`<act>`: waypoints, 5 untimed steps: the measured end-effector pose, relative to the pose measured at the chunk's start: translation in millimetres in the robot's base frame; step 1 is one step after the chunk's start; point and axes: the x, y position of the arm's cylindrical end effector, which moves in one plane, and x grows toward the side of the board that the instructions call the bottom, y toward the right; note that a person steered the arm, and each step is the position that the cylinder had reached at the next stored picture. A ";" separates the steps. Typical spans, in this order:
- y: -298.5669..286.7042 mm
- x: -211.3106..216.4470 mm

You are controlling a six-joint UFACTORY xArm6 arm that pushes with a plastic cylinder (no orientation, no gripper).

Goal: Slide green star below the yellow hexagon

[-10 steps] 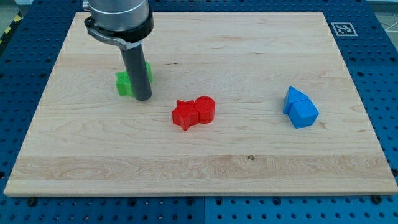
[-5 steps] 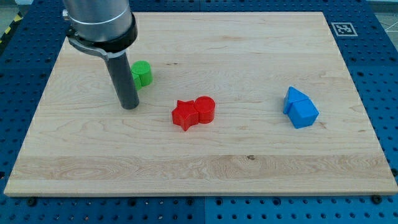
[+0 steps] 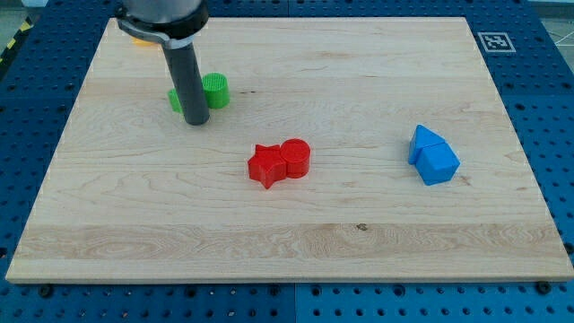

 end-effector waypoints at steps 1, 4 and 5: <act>-14.5 -12.6; -49.7 -53.1; -61.9 -66.0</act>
